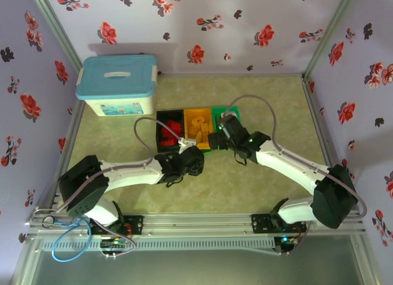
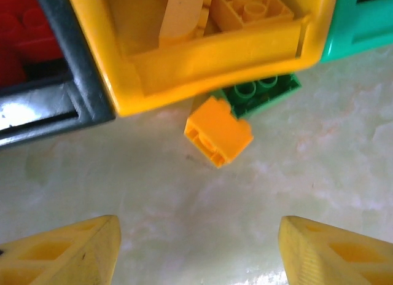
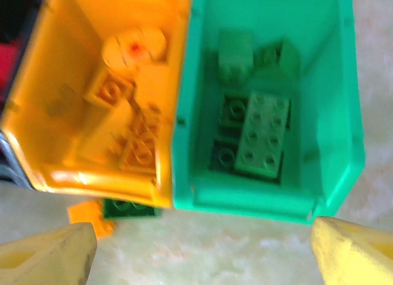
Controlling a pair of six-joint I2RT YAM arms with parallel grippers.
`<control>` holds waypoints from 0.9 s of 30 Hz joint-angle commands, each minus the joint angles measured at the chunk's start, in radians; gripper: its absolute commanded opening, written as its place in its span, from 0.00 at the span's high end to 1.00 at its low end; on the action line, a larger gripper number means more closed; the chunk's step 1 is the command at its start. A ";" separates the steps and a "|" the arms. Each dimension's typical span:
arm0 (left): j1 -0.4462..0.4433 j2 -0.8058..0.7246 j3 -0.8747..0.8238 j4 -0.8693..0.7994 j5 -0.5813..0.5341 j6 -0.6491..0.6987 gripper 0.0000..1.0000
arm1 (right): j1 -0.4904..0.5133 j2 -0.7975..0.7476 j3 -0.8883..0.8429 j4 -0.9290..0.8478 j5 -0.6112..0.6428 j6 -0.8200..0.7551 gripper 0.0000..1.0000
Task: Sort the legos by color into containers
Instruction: Pick up the lego from the center of the table.
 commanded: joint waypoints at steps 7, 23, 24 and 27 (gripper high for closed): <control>0.069 0.193 0.170 0.009 0.084 0.082 0.31 | -0.003 -0.100 -0.134 0.048 0.044 0.089 0.10; 0.089 0.338 0.313 -0.140 0.070 0.066 0.60 | -0.005 -0.209 -0.188 0.026 0.088 0.100 0.10; 0.084 0.326 0.311 -0.148 0.066 0.062 0.64 | -0.004 -0.212 -0.190 0.026 0.091 0.101 0.10; 0.065 0.282 0.304 -0.167 0.050 0.056 0.69 | -0.004 -0.228 -0.195 0.026 0.094 0.107 0.10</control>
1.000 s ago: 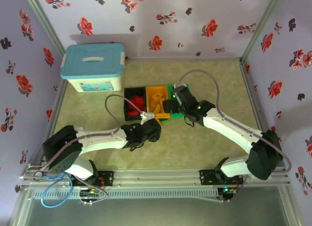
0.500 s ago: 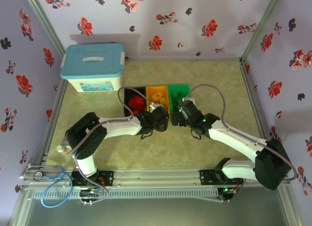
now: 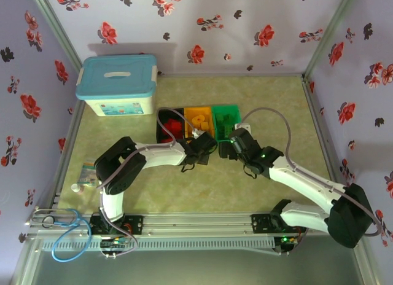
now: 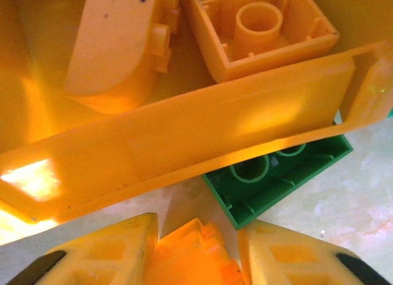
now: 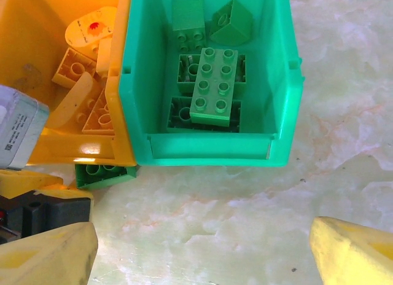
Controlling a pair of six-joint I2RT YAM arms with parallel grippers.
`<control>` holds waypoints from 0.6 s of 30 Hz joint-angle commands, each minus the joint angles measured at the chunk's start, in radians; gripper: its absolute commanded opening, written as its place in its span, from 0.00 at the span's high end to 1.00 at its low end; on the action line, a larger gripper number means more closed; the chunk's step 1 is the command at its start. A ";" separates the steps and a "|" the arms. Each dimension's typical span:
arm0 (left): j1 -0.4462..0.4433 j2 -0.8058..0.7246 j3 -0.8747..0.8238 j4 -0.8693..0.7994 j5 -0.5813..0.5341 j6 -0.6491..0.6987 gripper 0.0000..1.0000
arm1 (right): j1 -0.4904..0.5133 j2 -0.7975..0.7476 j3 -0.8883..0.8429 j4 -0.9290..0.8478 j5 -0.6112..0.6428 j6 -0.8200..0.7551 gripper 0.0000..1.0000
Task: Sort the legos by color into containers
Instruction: Pick up the lego from the center of the table.
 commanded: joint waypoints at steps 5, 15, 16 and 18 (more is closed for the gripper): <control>-0.029 -0.139 0.014 -0.084 -0.046 0.004 0.71 | -0.004 -0.038 -0.018 -0.003 0.040 0.029 0.11; 0.002 -0.329 0.132 -0.039 -0.210 0.238 0.69 | -0.003 -0.112 -0.036 -0.020 0.064 0.043 0.11; 0.018 -0.328 0.144 -0.029 -0.212 0.249 0.68 | -0.003 -0.116 -0.040 -0.021 0.064 0.044 0.11; 0.064 -0.306 0.187 -0.036 -0.198 0.260 0.68 | -0.003 -0.127 -0.045 -0.027 0.068 0.049 0.11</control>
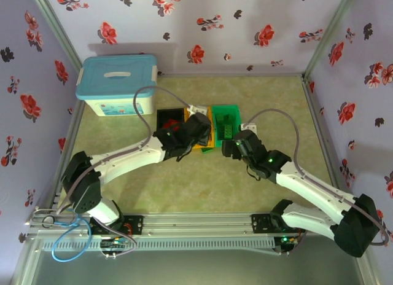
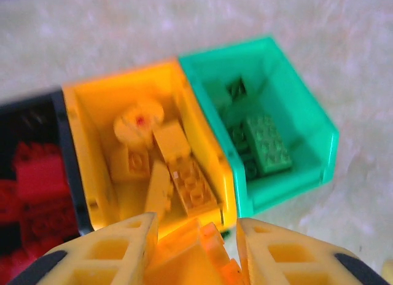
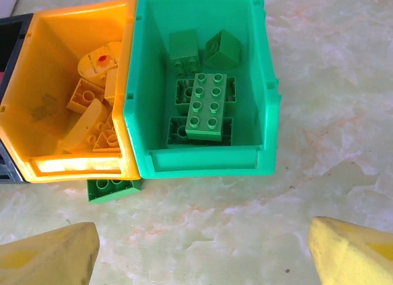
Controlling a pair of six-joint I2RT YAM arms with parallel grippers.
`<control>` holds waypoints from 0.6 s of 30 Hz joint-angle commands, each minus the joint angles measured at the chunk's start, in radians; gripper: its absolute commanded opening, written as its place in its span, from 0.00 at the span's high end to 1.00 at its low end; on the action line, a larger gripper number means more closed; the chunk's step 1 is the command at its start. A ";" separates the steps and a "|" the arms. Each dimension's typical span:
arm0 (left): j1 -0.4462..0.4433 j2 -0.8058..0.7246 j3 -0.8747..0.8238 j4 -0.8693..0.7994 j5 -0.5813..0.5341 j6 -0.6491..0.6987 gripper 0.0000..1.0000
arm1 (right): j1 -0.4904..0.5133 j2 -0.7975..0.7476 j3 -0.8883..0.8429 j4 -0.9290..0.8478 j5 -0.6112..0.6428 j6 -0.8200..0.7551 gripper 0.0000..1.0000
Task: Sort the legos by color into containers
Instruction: Pick up the lego from the center of the table, then place the lego in the container.
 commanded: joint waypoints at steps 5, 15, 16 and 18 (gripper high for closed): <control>0.118 0.124 0.147 -0.004 0.012 0.114 0.68 | -0.003 -0.038 -0.034 -0.034 0.035 0.036 0.11; 0.178 0.374 0.340 -0.122 0.094 0.131 0.68 | -0.004 -0.051 -0.043 -0.048 0.025 0.040 0.11; 0.178 0.385 0.345 -0.125 0.098 0.130 0.68 | -0.003 -0.051 -0.044 -0.048 0.024 0.042 0.11; 0.178 0.409 0.353 -0.135 0.111 0.125 0.67 | -0.003 -0.049 -0.049 -0.041 0.020 0.045 0.11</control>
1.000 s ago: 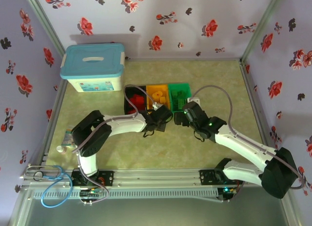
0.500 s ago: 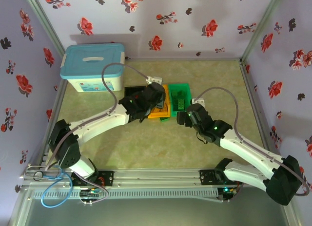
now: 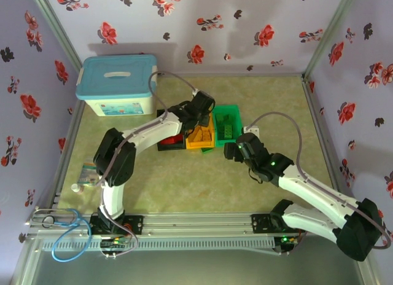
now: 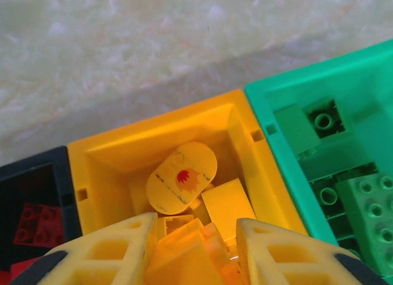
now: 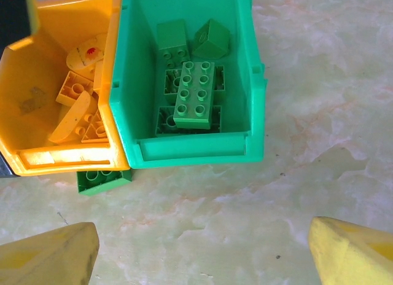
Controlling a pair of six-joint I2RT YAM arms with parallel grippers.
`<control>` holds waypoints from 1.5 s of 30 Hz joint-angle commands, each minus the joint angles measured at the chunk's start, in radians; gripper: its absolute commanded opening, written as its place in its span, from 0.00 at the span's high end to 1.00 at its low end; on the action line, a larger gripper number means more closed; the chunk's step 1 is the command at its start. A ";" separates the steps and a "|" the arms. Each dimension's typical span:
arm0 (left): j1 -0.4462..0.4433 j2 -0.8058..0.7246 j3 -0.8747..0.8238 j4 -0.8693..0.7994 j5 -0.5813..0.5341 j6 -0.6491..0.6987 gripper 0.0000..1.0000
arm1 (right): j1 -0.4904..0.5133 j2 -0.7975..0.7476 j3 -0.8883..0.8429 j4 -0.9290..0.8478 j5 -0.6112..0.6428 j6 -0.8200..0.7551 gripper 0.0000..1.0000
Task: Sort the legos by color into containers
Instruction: Place the lego in the container, then pick up the lego from the center of the table.
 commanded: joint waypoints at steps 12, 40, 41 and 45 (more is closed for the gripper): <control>-0.002 -0.093 0.041 -0.071 0.038 0.032 0.40 | -0.004 -0.003 0.005 -0.022 -0.008 0.019 0.11; -0.143 -1.077 -1.014 0.233 -0.093 -0.207 0.34 | 0.088 0.508 0.155 0.183 -0.178 0.029 0.05; -0.153 -1.097 -1.032 0.217 -0.108 -0.225 0.34 | 0.088 0.537 0.171 0.182 -0.178 0.026 0.06; -0.180 -1.165 -1.087 0.179 -0.150 -0.272 0.34 | 0.089 0.635 0.244 0.169 -0.164 0.015 0.07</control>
